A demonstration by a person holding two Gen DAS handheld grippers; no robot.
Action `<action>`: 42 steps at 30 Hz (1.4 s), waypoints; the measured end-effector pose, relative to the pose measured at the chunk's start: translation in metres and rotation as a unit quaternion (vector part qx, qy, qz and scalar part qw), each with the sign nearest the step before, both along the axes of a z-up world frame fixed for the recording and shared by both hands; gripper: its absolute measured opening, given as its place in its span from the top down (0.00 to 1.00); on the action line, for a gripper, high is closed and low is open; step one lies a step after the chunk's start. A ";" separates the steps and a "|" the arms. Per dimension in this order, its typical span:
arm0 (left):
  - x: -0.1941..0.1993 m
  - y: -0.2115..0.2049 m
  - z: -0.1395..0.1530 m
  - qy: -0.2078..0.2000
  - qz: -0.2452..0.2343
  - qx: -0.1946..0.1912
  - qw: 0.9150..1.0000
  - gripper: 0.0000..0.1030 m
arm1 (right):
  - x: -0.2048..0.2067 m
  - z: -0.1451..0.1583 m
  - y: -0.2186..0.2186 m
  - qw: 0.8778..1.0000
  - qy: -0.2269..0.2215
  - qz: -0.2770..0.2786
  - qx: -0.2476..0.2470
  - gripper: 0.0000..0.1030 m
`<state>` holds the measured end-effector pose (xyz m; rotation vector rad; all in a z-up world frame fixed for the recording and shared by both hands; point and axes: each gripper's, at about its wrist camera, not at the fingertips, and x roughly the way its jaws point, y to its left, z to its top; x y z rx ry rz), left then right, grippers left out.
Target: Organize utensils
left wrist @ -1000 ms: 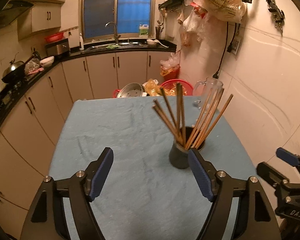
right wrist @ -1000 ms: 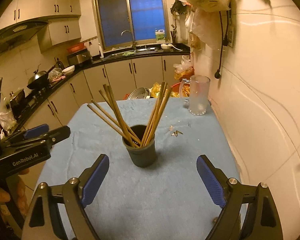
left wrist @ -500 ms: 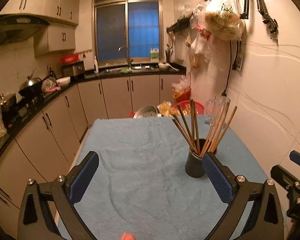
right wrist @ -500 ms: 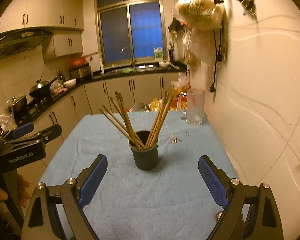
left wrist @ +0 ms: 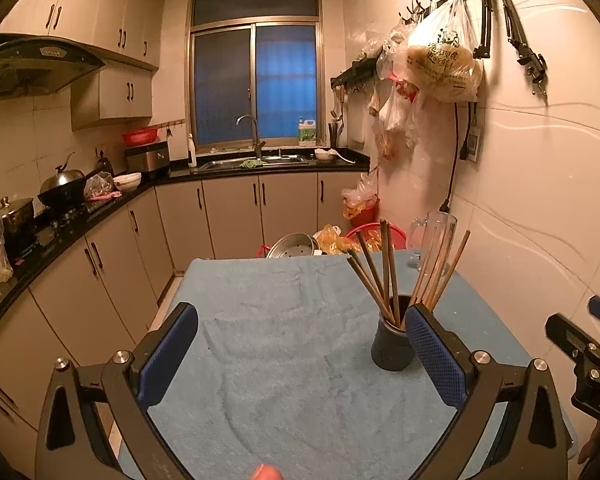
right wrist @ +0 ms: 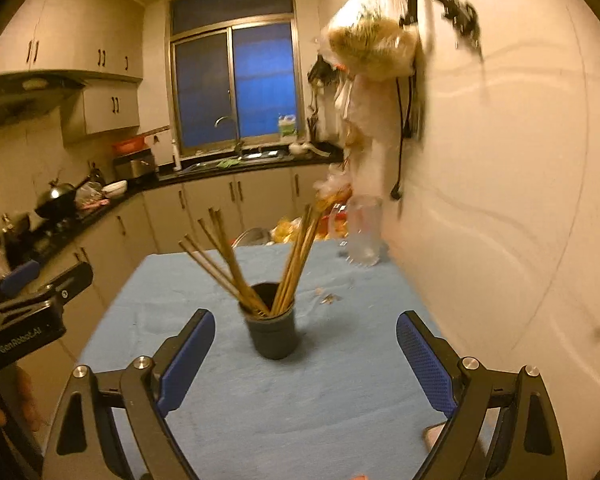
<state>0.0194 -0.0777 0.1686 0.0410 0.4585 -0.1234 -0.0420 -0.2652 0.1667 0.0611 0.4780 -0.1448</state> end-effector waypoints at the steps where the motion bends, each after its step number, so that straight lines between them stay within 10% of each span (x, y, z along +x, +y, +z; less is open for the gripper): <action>1: 0.000 0.000 -0.001 0.002 0.000 -0.001 1.000 0.00 | -0.003 0.001 0.003 1.000 -0.007 -0.015 -0.018 0.09; 42: -0.021 -0.003 0.004 -0.030 -0.012 0.002 0.999 0.00 | -0.014 0.003 0.026 0.996 -0.030 0.022 -0.085 0.09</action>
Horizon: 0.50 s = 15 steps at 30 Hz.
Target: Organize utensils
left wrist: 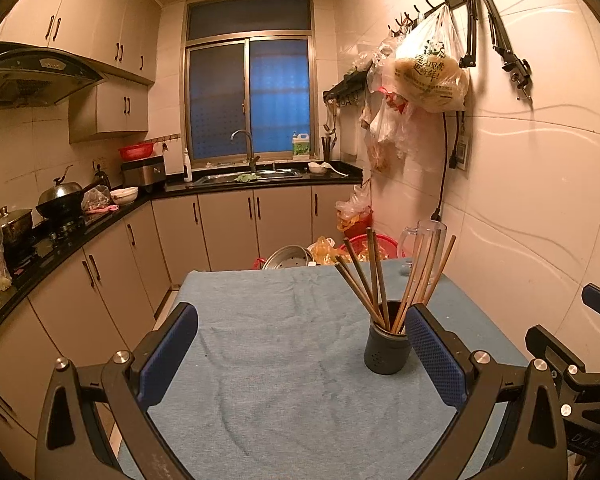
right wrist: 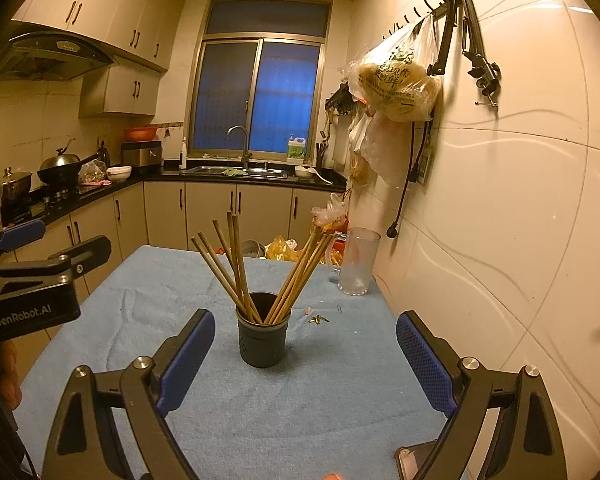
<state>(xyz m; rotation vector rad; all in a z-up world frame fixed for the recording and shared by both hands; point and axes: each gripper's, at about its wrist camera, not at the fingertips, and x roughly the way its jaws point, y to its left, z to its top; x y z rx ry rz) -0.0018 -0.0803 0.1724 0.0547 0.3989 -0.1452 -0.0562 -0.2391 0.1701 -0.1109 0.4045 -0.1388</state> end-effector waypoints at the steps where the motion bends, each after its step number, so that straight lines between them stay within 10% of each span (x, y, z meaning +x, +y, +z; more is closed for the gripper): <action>1: 0.000 0.000 0.001 0.000 0.000 -0.001 1.000 0.00 | 0.000 0.000 0.000 1.000 0.000 0.001 0.000 0.09; 15: 0.003 -0.002 0.000 -0.001 -0.003 0.002 1.000 0.00 | 0.004 0.000 -0.001 1.000 0.002 0.001 0.002 0.09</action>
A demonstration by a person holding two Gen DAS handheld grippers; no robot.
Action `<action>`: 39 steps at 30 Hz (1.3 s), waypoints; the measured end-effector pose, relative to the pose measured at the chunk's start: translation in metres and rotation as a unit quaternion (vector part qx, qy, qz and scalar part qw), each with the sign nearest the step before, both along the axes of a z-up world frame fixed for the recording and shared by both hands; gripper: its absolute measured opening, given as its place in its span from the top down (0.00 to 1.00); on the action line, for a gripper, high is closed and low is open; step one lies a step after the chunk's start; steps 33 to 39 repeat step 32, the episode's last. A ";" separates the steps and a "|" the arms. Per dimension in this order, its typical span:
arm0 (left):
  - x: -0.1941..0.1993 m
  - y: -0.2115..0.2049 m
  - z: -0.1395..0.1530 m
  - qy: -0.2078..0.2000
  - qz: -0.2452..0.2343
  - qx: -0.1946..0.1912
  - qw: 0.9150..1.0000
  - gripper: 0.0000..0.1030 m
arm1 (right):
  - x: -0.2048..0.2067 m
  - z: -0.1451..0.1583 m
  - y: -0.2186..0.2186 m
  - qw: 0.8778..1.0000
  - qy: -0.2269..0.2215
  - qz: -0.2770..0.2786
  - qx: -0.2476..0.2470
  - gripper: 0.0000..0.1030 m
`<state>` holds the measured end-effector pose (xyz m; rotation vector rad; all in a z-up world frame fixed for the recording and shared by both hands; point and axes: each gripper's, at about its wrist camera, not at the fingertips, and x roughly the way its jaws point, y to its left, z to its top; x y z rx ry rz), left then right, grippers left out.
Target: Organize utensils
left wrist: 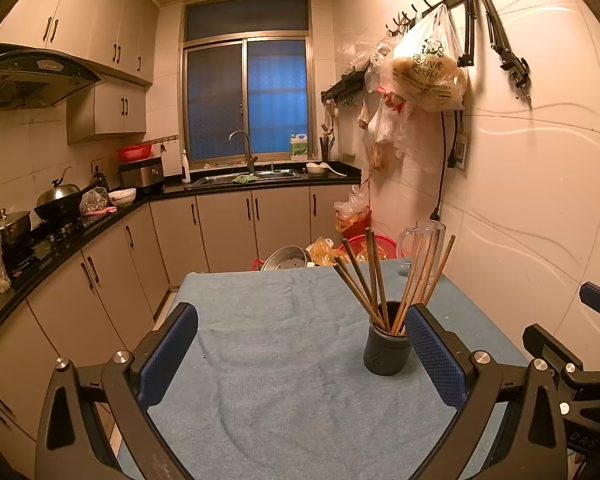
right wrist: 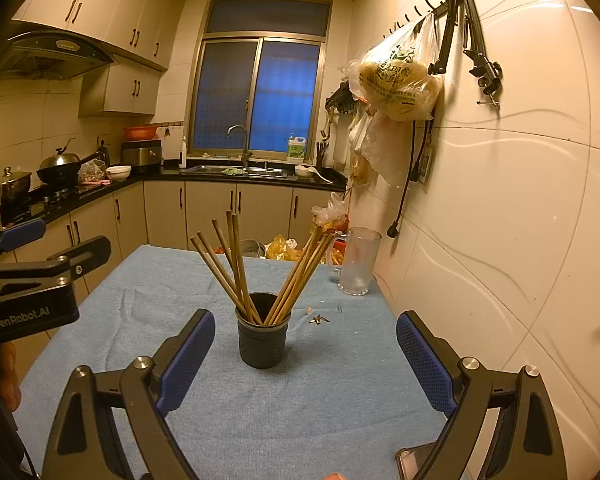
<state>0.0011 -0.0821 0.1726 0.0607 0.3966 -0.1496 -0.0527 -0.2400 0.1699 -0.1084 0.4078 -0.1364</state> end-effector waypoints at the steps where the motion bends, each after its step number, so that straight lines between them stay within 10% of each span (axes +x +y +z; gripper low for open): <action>1: 0.000 0.000 0.000 0.000 -0.001 -0.001 1.000 0.00 | 0.000 0.000 0.000 1.000 0.000 0.000 0.000 0.09; 39: 0.010 -0.005 -0.016 0.041 -0.013 0.001 0.999 0.00 | 0.009 -0.014 -0.009 1.000 0.029 -0.002 0.010 0.09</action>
